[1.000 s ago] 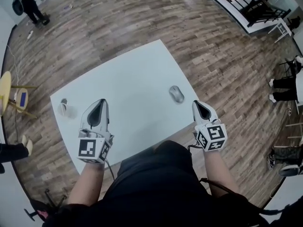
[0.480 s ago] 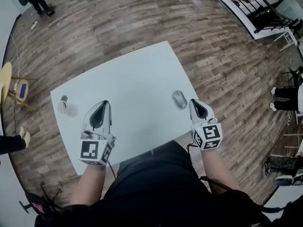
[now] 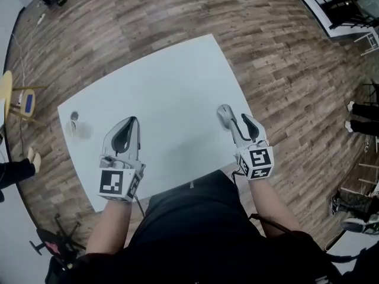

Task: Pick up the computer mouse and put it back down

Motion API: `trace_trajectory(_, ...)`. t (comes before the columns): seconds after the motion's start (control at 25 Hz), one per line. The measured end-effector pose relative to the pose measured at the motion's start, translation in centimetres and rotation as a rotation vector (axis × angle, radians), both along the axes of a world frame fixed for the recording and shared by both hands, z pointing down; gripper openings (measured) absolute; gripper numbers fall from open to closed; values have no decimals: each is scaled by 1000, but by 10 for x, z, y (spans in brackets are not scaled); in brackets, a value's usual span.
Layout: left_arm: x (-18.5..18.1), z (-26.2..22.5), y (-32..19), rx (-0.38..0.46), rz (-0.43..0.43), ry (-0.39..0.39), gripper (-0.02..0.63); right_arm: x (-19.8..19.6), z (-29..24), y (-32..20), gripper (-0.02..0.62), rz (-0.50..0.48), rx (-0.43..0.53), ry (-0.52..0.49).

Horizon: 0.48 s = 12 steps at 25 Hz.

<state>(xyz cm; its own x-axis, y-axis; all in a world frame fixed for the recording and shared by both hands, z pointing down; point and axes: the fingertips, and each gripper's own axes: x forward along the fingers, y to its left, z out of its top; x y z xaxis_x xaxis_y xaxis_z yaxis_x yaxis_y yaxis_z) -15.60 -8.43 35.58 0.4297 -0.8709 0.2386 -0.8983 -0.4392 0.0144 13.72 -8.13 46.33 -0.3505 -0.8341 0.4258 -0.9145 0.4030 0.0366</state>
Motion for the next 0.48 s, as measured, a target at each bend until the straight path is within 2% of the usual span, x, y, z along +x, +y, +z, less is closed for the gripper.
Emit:
trace_trajectory(0.08,1,6,-3,-24,-11,-4,2,1,8,-1,169,1,-10,-11)
trace_trajectory(0.2,6,8,-9,-14,0,-10,2,3,18,-7,196,3,-30,-24)
trace_trajectory(0.48,16,21,-16,-38,23,-31,2,8,38,-13,216,5,-61,-7)
